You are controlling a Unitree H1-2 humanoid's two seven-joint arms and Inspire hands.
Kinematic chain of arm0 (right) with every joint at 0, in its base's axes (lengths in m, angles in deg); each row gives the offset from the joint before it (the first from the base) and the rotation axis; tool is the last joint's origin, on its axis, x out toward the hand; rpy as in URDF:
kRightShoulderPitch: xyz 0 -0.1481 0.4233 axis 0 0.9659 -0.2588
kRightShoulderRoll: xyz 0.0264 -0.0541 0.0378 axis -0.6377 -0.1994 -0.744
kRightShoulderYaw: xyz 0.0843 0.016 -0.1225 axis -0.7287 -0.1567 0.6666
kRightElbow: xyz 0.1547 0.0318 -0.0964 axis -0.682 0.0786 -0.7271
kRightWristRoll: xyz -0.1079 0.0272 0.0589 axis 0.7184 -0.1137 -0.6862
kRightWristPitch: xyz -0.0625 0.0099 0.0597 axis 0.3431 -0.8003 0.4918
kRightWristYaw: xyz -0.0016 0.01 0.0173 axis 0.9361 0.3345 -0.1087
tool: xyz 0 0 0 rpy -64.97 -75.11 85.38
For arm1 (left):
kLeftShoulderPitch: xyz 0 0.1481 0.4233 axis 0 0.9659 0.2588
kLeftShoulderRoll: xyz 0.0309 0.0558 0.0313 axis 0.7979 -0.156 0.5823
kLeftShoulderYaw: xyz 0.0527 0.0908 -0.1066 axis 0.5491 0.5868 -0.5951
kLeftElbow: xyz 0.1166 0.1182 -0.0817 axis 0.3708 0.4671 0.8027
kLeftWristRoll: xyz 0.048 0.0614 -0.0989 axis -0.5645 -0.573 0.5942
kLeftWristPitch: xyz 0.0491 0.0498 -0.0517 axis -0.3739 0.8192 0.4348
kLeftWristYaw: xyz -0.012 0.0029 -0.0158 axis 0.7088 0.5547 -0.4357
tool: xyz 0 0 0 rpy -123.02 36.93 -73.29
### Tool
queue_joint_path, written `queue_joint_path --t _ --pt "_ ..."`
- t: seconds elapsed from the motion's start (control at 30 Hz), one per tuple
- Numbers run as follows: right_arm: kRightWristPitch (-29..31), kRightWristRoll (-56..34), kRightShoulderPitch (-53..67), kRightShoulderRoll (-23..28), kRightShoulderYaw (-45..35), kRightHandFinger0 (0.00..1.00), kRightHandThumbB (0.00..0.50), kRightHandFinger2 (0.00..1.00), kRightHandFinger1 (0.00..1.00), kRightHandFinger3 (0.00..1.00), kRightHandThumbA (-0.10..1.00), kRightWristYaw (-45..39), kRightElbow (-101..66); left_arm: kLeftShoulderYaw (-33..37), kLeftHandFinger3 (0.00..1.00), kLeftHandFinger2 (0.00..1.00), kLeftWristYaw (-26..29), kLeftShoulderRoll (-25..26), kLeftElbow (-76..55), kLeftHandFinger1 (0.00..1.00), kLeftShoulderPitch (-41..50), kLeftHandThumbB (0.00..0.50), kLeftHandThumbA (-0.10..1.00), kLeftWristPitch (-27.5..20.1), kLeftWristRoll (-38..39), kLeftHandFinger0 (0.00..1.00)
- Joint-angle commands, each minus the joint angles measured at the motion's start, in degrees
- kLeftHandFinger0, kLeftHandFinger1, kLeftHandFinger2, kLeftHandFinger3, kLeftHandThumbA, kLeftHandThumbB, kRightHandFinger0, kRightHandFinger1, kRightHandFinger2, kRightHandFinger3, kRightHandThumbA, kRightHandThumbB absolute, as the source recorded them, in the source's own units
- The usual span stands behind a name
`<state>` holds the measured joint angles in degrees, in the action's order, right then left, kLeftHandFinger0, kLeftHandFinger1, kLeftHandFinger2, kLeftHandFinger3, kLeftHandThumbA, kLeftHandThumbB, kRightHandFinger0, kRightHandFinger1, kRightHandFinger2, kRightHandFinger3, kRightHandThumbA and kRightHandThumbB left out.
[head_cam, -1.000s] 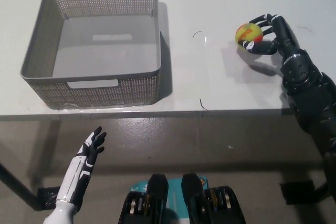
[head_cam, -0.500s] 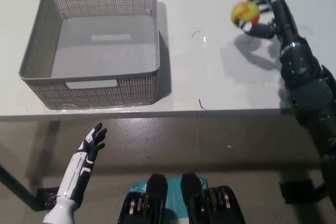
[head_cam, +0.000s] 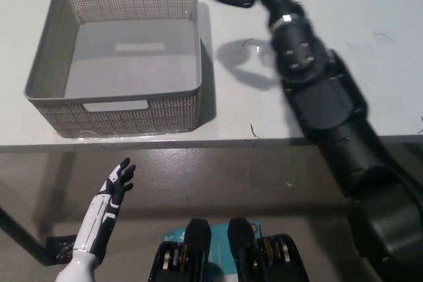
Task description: Use the right hand to pick up a tennis ball and put it into a container on the left side
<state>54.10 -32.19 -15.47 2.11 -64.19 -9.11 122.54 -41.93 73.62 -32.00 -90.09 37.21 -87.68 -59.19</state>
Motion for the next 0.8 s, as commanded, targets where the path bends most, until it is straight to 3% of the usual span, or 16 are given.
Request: queue_joint_path --t 0.0,0.07,0.13,0.2,0.23,0.3,0.4,0.53,0.6,0.7,0.77 --pt "0.2 2.2 -6.8 -2.9 2.9 0.00 0.001 0.43 0.13 0.37 0.65 -0.9 1.9 0.5 1.00 1.00 -0.4 0.4 -1.6 1.00 -0.1 0.143 1.00 -0.8 -0.4 1.00" --pt "2.0 2.2 -8.3 -4.6 3.9 0.00 0.005 0.51 0.17 0.43 0.67 -0.2 5.8 0.7 1.00 1.00 -0.4 0.5 -2.0 1.00 -0.2 0.152 1.00 -0.2 -1.0 1.00" --pt "4.1 2.6 -10.0 -6.2 5.2 0.00 0.002 0.59 0.22 0.61 0.65 1.0 10.2 0.8 1.00 1.00 -0.4 0.6 -2.0 1.00 -0.3 0.148 1.00 -0.3 -1.3 1.00" --pt "5.1 3.4 -11.9 -8.0 6.9 0.00 0.001 0.64 0.28 0.35 0.67 1.4 15.2 0.9 1.00 1.00 -0.4 0.6 -1.9 1.00 -0.4 0.166 1.00 -0.2 -1.4 1.00" --pt "4.9 3.7 -12.5 -8.8 7.5 0.00 0.000 0.63 0.27 0.29 0.67 1.4 17.0 0.9 1.00 1.00 -0.4 0.6 -1.7 1.00 -0.4 0.176 1.00 -0.4 -1.3 1.00" --pt "5.2 3.5 -13.6 -10.2 8.1 0.00 0.000 0.61 0.27 0.29 0.65 1.1 20.9 0.9 1.00 1.00 -0.5 0.5 -1.2 1.00 -0.5 0.185 1.00 -0.8 -0.8 1.00" --pt "4.6 4.3 -14.5 -11.8 9.6 0.00 0.000 0.61 0.29 0.45 0.63 1.3 25.5 1.0 1.00 1.00 -0.3 0.3 -1.5 1.00 -0.2 0.174 1.00 -0.4 -0.8 1.00" --pt "2.4 6.1 -14.7 -12.9 12.2 0.00 0.000 0.64 0.34 0.54 0.59 1.8 28.7 1.1 1.00 1.00 -0.5 0.5 -1.8 1.00 -0.2 0.162 1.00 -0.2 -1.0 1.00" --pt "2.5 7.8 -14.4 -12.9 14.1 0.00 0.000 0.57 0.25 0.51 0.58 3.1 29.4 1.2 1.00 1.00 -0.9 0.7 -1.7 1.00 -0.4 0.159 1.00 0.0 -0.5 1.00" --pt "1.2 9.5 -14.3 -12.9 16.5 0.00 0.008 0.56 0.24 0.55 0.61 3.5 30.2 1.2 1.00 1.00 -0.9 0.8 -1.8 1.00 -0.5 0.154 1.00 -0.1 -0.6 1.00" --pt "0.9 9.5 -14.2 -12.8 17.1 0.00 0.020 0.49 0.18 0.52 0.62 3.3 30.3 1.3 1.00 1.00 -0.9 0.8 -2.1 1.00 -0.4 0.153 1.00 0.3 -0.8 1.00"
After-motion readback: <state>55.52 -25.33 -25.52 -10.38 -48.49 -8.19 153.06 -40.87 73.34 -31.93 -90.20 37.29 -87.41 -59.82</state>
